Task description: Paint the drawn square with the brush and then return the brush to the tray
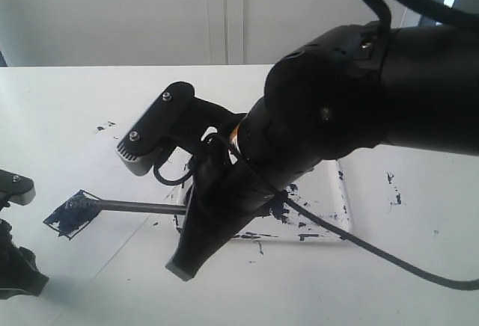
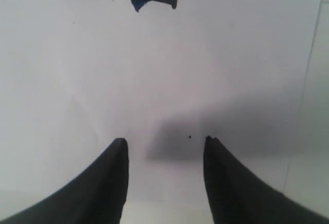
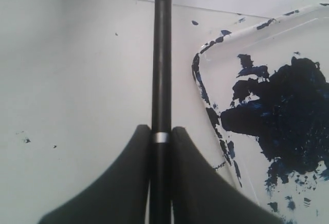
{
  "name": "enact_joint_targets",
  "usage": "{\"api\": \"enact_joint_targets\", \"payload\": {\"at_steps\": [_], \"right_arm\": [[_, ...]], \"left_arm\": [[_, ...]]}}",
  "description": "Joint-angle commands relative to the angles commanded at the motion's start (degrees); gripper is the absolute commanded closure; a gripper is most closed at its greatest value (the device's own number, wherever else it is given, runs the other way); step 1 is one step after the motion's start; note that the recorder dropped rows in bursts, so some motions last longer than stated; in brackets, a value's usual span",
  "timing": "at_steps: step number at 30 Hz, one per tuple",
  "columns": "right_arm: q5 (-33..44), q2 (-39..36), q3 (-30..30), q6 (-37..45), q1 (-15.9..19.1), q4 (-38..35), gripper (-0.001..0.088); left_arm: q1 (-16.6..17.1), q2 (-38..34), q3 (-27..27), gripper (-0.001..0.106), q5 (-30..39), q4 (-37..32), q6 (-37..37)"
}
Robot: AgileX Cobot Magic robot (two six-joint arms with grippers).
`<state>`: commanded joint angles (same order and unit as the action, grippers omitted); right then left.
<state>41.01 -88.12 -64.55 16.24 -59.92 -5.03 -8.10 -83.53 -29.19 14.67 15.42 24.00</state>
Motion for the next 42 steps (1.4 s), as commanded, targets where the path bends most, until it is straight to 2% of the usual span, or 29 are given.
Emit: {"api": "enact_joint_targets", "payload": {"at_steps": [29,39,42], "right_arm": [[-0.5,-4.4,0.0,4.2,0.0,-4.6,0.0868],[-1.6,-4.6,0.0,4.3,0.0,-3.5,0.0868],[-1.7,-4.6,0.0,1.2,0.0,-0.2,0.0868]], "left_arm": [[0.0,0.0,0.0,0.054,0.0,0.0,0.0],[0.0,0.0,0.0,0.054,0.1,0.0,0.0],[0.0,0.0,0.0,0.054,0.1,0.0,0.3]]}}
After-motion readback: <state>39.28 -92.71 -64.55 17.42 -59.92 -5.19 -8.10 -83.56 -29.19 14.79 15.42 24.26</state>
